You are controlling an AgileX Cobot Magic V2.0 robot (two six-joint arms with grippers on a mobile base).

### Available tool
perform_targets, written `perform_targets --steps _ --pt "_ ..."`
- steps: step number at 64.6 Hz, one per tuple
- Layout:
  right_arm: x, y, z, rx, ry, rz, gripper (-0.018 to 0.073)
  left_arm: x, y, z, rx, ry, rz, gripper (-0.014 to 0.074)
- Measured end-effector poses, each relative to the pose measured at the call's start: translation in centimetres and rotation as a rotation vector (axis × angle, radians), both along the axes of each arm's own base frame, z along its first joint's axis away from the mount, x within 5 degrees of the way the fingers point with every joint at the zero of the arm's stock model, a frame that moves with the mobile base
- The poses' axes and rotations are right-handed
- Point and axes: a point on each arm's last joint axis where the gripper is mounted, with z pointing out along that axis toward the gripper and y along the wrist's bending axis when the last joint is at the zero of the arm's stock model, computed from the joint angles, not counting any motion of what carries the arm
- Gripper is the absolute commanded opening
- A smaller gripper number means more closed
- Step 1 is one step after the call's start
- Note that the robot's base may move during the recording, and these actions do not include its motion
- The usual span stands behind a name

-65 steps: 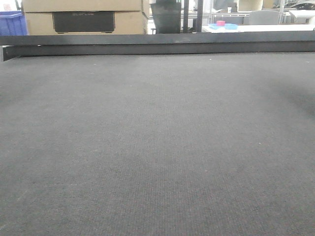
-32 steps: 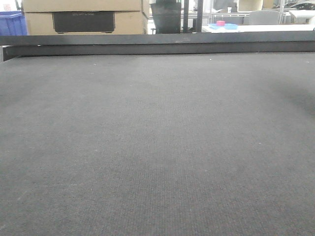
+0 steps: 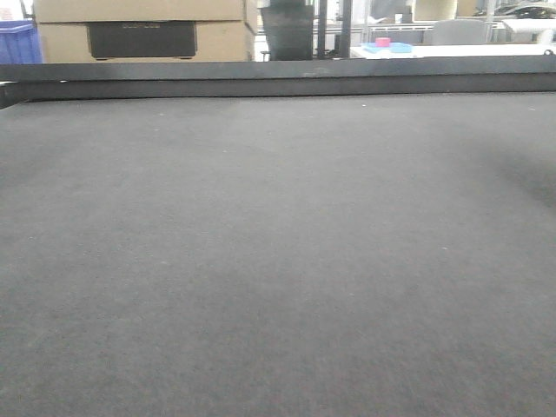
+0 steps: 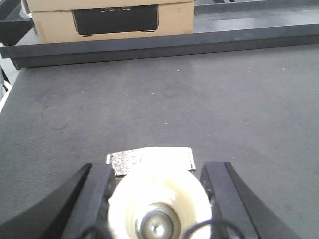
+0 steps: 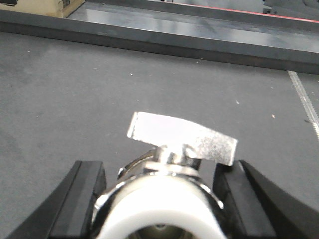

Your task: Place valve from conveyor to right shelf box

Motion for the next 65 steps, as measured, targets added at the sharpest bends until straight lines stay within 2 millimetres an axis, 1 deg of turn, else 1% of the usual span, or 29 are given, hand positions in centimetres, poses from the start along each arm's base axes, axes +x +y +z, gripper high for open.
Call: perform_targets --steps 65 --pt "0.02 0.05 0.05 0.002 -0.006 0.002 -0.0154 0.01 0.14 0.01 0.002 -0.002 0.006 -0.0111"
